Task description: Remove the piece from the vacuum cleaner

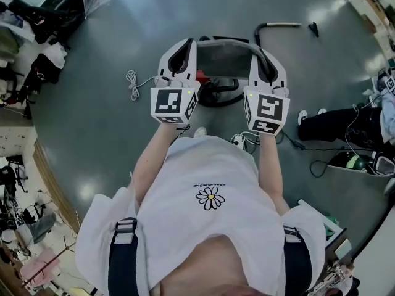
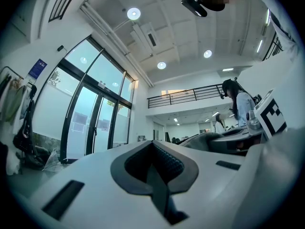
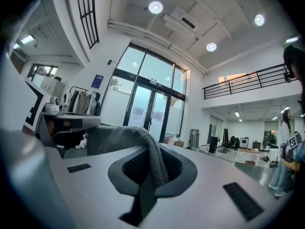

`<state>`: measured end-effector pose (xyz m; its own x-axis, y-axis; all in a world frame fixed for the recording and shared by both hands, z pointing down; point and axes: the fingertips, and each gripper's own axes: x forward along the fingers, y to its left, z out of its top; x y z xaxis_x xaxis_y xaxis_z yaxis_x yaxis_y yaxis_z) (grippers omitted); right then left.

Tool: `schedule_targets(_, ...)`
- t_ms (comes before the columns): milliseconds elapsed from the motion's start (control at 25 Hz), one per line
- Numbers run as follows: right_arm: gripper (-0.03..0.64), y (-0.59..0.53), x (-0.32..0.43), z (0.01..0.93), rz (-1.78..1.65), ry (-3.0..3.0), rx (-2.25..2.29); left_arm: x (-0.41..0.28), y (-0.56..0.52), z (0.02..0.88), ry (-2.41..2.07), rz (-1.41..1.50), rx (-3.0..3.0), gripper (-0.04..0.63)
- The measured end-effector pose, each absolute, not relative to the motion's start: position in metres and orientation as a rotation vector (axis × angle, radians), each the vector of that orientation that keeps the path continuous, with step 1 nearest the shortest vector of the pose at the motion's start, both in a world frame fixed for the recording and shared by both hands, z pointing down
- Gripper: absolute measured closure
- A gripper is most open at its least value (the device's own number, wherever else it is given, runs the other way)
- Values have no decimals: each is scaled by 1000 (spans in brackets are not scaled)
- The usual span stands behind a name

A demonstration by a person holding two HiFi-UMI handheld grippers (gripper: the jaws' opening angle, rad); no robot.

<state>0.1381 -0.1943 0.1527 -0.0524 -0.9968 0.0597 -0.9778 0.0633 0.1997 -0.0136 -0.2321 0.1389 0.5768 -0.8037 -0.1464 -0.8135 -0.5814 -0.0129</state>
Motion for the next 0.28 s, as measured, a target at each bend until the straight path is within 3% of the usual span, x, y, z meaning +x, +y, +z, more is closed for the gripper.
schedule_targets(280, 594, -196, 128, 162, -124, -2155, 2029, -28, -234, 146, 1425, 189, -2728, 595)
